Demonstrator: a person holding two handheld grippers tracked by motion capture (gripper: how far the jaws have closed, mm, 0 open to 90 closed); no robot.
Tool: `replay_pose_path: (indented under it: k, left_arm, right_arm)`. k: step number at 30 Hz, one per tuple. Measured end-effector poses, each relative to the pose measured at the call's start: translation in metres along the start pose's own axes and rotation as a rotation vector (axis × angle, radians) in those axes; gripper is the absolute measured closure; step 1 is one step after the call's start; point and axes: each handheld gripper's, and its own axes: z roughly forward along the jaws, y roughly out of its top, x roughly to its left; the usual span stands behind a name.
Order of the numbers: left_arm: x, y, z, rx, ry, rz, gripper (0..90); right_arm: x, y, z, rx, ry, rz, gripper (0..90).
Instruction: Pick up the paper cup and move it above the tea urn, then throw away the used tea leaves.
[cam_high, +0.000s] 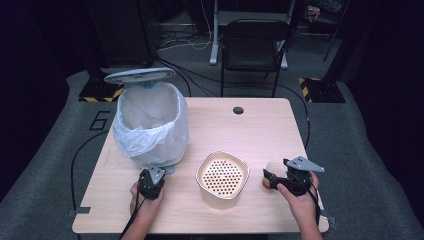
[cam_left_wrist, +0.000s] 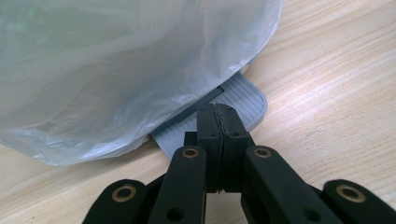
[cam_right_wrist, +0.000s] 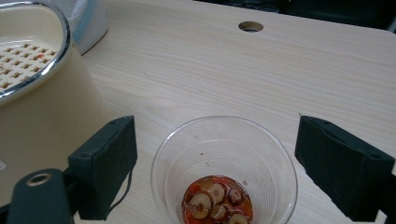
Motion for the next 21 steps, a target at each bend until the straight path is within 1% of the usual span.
replay_pose_path:
  k: [3, 4, 5, 9, 10, 11, 12, 13, 16, 18, 19, 21]
  left_arm:
    - [0.0, 0.0, 0.0, 0.003, -0.004, 0.0, 89.1]
    - [0.0, 0.0, 0.0, -0.002, 0.004, 0.001, 89.1]
    - [0.0, 0.0, 0.0, 0.004, -0.001, 0.003, 89.1]
    - [0.0, 0.0, 0.0, 0.003, -0.002, 0.0, 89.1]
    - [0.0, 0.0, 0.0, -0.002, 0.004, 0.001, 89.1]
    - [0.0, 0.0, 0.0, 0.005, -0.002, 0.002, 89.1]
    - [0.0, 0.0, 0.0, -0.002, 0.004, 0.0, 89.1]
    - [0.0, 0.0, 0.0, 0.004, -0.003, 0.001, 89.1]
    - [0.0, 0.0, 0.0, 0.003, -0.003, 0.0, 89.1]
    - [0.0, 0.0, 0.0, 0.002, -0.002, 0.0, 89.1]
    - [0.0, 0.0, 0.0, -0.002, 0.004, 0.0, 89.1]
    - [0.0, 0.0, 0.0, 0.003, -0.003, -0.002, 89.1]
  right_arm:
    - [-0.001, -0.001, 0.001, -0.004, -0.009, -0.002, 12.9]
    - [-0.002, -0.001, 0.001, 0.001, -0.016, -0.001, 12.9]
    - [-0.003, -0.002, 0.002, 0.003, -0.019, 0.001, 12.9]
    - [-0.005, -0.005, 0.006, 0.02, -0.006, 0.0, 13.4]
    - [-0.005, -0.006, 0.007, 0.025, -0.005, 0.001, 14.0]
    - [-0.005, -0.007, 0.008, 0.027, -0.003, -0.008, 14.3]
    - [-0.004, -0.008, 0.009, 0.032, -0.007, -0.013, 14.5]
    - [-0.004, -0.009, 0.011, 0.039, -0.007, -0.016, 14.5]
    - [-0.004, -0.013, 0.015, 0.054, 0.003, -0.018, 14.9]
    - [-0.004, -0.016, 0.018, 0.062, 0.003, -0.03, 16.5]
    - [-0.003, -0.017, 0.019, 0.07, 0.007, -0.03, 17.3]
    - [-0.003, -0.019, 0.022, 0.081, 0.003, -0.028, 17.9]
